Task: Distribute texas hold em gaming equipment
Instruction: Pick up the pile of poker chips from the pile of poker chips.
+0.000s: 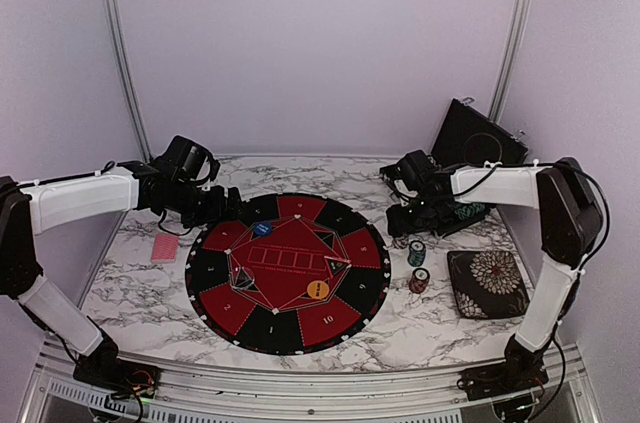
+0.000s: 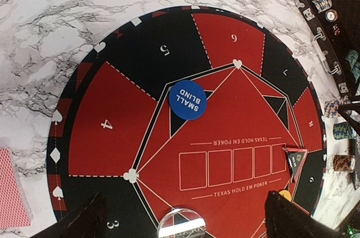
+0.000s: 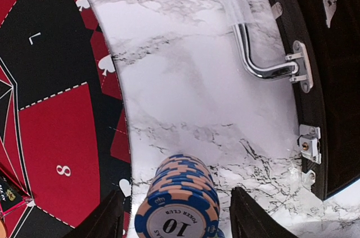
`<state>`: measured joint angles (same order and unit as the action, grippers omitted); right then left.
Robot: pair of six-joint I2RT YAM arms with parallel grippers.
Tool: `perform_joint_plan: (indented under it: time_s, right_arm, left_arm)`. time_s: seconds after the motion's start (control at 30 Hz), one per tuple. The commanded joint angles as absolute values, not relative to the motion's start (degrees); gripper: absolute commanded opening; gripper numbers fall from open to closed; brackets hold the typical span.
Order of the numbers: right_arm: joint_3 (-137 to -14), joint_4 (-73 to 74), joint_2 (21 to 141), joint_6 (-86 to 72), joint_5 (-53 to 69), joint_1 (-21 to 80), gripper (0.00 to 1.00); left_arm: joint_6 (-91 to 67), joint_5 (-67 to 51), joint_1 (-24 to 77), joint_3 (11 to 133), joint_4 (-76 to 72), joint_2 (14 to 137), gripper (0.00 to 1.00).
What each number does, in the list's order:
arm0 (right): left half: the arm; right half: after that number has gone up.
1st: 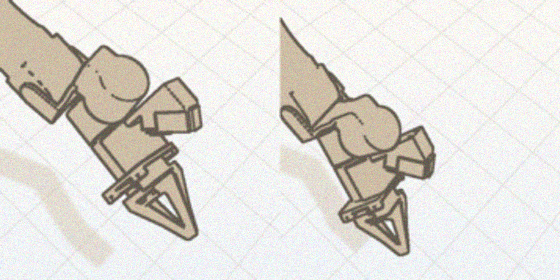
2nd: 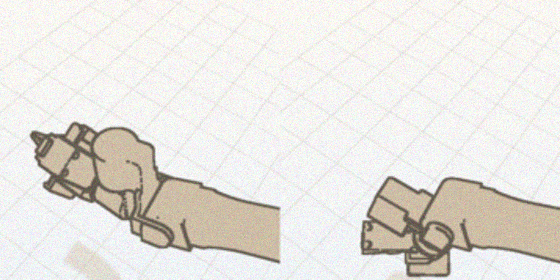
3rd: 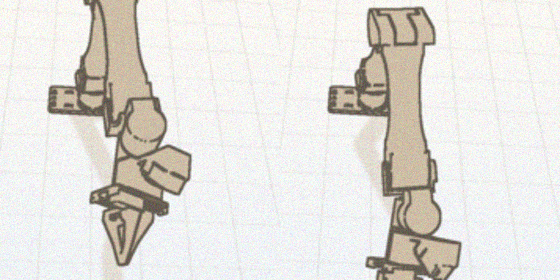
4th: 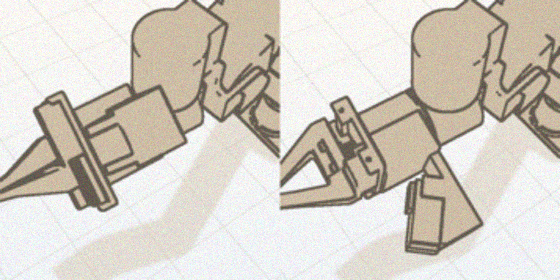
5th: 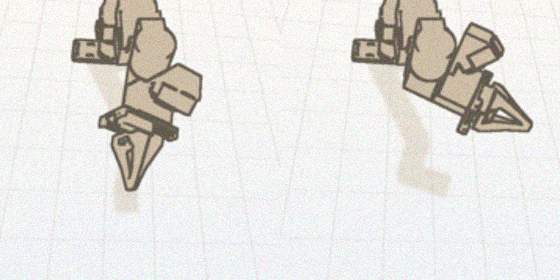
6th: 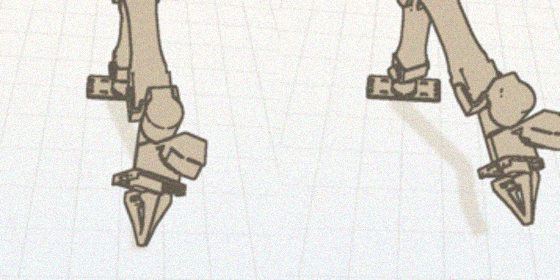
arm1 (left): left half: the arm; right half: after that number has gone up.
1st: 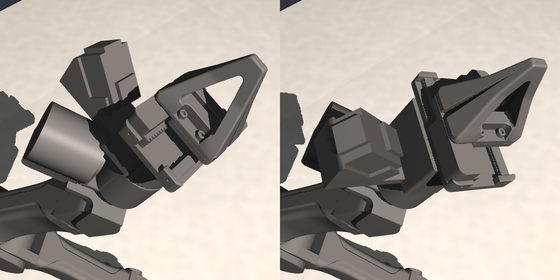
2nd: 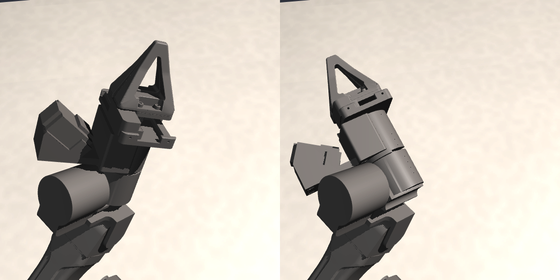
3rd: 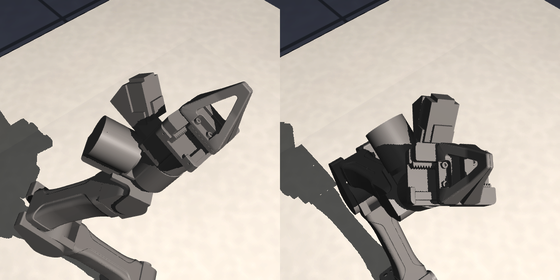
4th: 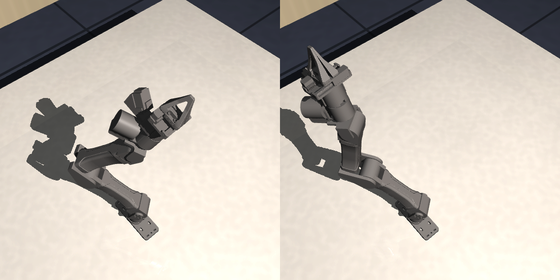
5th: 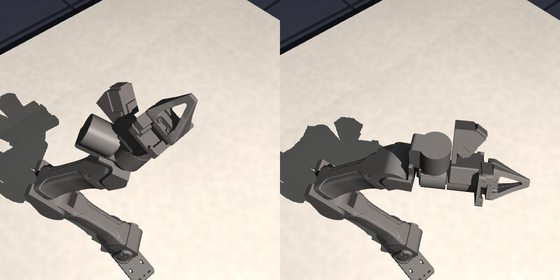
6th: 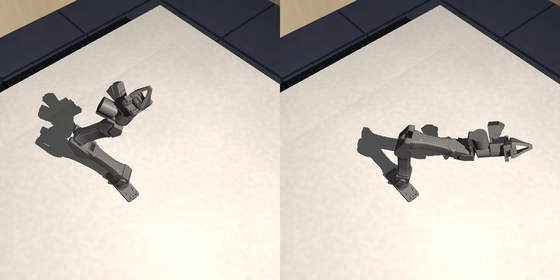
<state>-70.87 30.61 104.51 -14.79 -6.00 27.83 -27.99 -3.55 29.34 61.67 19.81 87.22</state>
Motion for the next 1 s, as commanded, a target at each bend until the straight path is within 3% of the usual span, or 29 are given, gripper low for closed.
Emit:
perform_joint_plan:
  time_s: [0.0, 0.97]
  right_arm:
    - [-71.1, 29.6, 105.3, -14.7, -5.5, 27.5, 0.6]
    - [-71.2, 30.6, 105.5, -14.7, -7.9, 27.5, 0.42]
  left_arm:
    - [-28.0, -3.5, 29.1, 62.2, 19.8, 87.0, 0.99]
    - [-28.3, -4.0, 29.1, 62.6, 19.8, 87.6, 0.99]
